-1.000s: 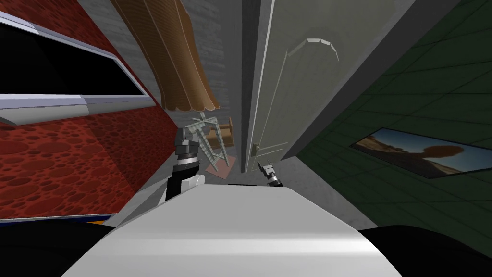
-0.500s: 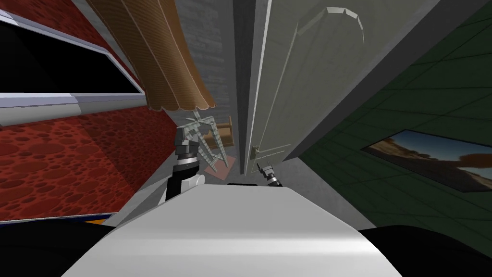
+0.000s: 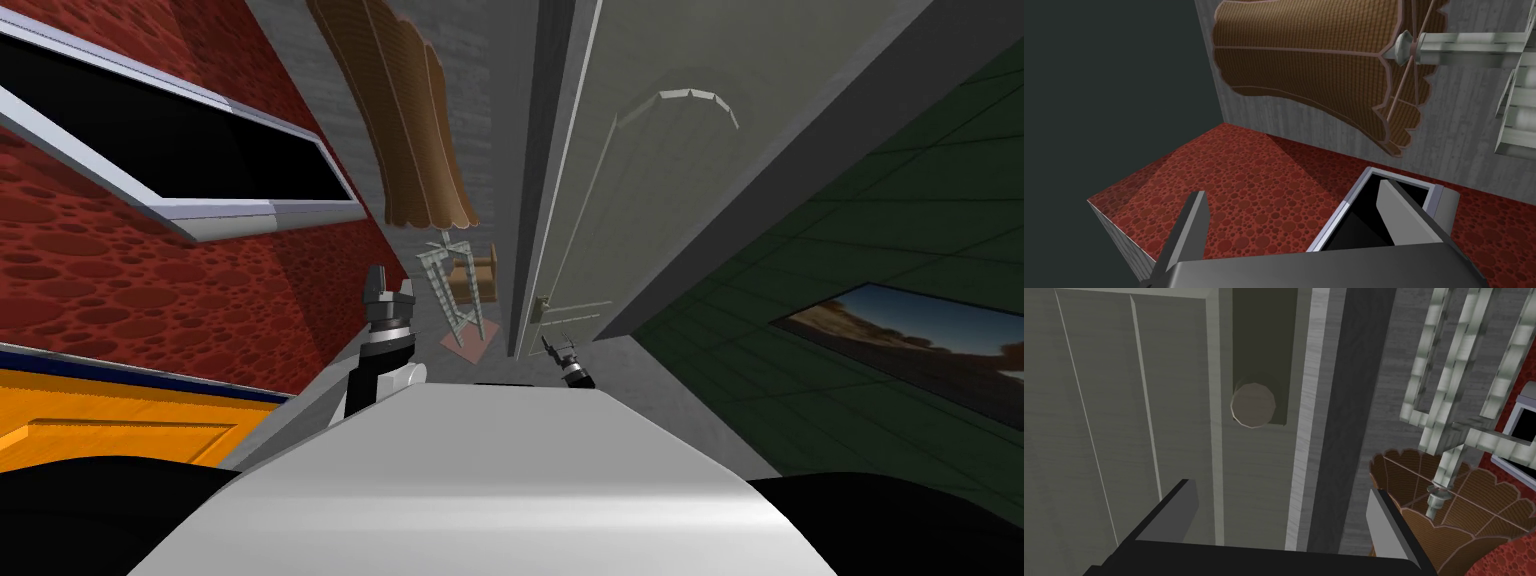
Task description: Pull the door open
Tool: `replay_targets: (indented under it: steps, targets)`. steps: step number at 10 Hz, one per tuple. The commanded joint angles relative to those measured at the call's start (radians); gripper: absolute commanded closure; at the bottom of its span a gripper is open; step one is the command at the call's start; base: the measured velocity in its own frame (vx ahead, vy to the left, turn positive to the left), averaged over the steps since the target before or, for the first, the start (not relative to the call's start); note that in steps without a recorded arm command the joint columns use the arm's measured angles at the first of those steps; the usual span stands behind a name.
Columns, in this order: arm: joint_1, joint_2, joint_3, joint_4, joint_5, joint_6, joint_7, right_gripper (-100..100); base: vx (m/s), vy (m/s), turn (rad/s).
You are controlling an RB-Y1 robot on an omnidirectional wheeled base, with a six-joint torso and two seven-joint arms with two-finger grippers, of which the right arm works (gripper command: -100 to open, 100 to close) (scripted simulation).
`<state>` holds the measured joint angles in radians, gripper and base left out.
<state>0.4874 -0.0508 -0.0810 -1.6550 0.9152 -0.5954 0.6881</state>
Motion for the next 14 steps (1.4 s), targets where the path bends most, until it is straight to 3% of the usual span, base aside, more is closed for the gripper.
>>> replay_targets:
  steps: [1, 7, 9, 14]
  targets:
    - [-0.036, -0.011, -0.029, 0.024, -0.007, 0.028, 0.010, -100, -0.095, 0.023, 0.255]
    - [-0.183, -0.017, -0.131, 0.138, -0.037, 0.103, 0.040, -100, -0.025, -0.003, 0.157]
    - [-0.233, -0.008, -0.163, 0.175, -0.046, 0.126, 0.050, -100, -0.005, -0.024, 0.112]
    - [-0.325, 0.024, -0.212, 0.239, -0.062, 0.166, 0.067, -100, 0.016, -0.038, 0.107]
